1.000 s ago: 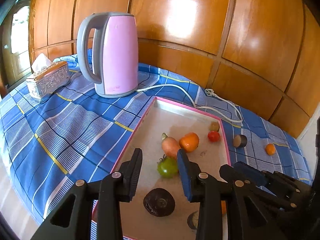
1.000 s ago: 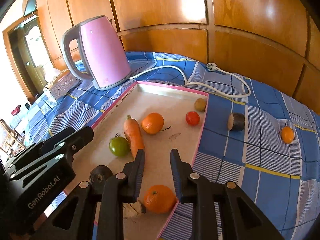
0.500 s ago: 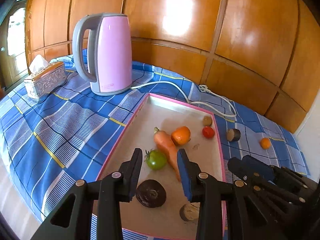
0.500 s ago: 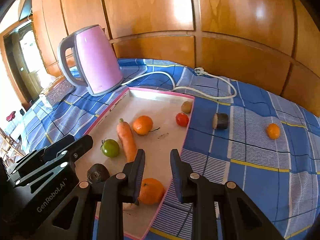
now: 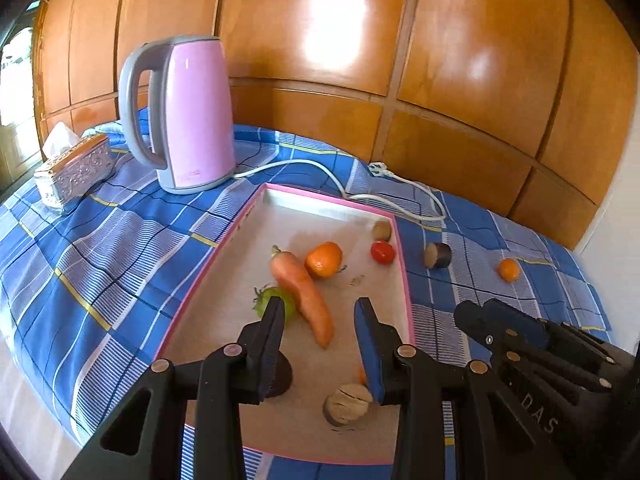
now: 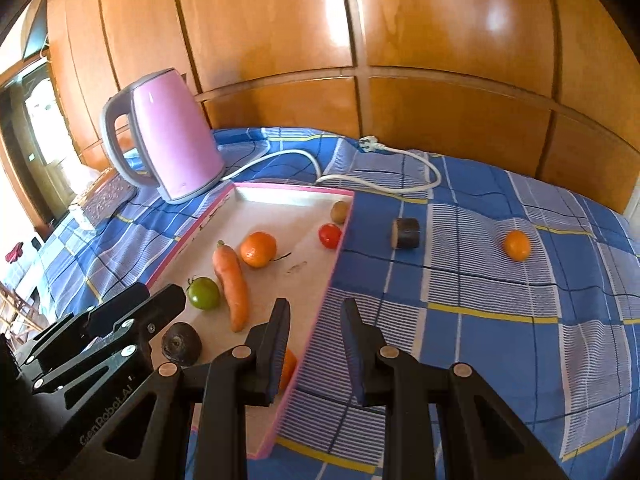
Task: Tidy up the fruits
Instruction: 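Withdraw both open tools from the tray toward the dark chunk and orange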
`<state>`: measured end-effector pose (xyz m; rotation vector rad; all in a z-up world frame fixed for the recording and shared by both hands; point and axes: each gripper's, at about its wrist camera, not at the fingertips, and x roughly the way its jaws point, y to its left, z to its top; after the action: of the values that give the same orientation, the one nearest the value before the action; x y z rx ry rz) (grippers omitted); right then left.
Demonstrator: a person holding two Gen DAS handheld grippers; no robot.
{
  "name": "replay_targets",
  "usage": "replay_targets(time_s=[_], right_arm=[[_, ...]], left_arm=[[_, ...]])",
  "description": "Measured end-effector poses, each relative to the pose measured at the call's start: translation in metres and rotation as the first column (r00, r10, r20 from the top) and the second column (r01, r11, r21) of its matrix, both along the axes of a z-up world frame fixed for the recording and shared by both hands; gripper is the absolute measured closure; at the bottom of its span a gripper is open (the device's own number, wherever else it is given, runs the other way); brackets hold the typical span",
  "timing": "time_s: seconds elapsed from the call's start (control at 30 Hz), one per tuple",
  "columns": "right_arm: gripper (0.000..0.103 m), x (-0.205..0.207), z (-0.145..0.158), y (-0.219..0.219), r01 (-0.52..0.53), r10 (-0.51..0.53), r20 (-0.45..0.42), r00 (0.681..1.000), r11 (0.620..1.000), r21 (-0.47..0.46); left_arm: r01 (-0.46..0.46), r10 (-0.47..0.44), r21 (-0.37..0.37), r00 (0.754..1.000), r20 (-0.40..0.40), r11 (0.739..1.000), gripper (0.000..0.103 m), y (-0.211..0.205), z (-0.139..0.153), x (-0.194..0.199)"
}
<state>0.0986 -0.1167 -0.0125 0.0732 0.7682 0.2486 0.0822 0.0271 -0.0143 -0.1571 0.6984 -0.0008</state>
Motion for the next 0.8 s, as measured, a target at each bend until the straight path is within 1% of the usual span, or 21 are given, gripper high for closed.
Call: replay_targets(time_s=[0.37, 0.8], right_arm=[[0.076, -0.004, -0.004, -0.035, 0.082, -0.082, -0.012, 0.997, 0.996, 0.019], [0.076, 0.001, -0.012, -0.069, 0.162, -0.16, -0.035, 0.986, 0.986, 0.029]], left_arm=[[0.067, -0.067, 0.019, 0.998, -0.006, 0.998, 0.066, -0.028, -0.001, -0.001], [0.13, -0.129, 0.028, 0.991, -0.028, 0.991, 0.066, -0.054, -0.005, 0.01]])
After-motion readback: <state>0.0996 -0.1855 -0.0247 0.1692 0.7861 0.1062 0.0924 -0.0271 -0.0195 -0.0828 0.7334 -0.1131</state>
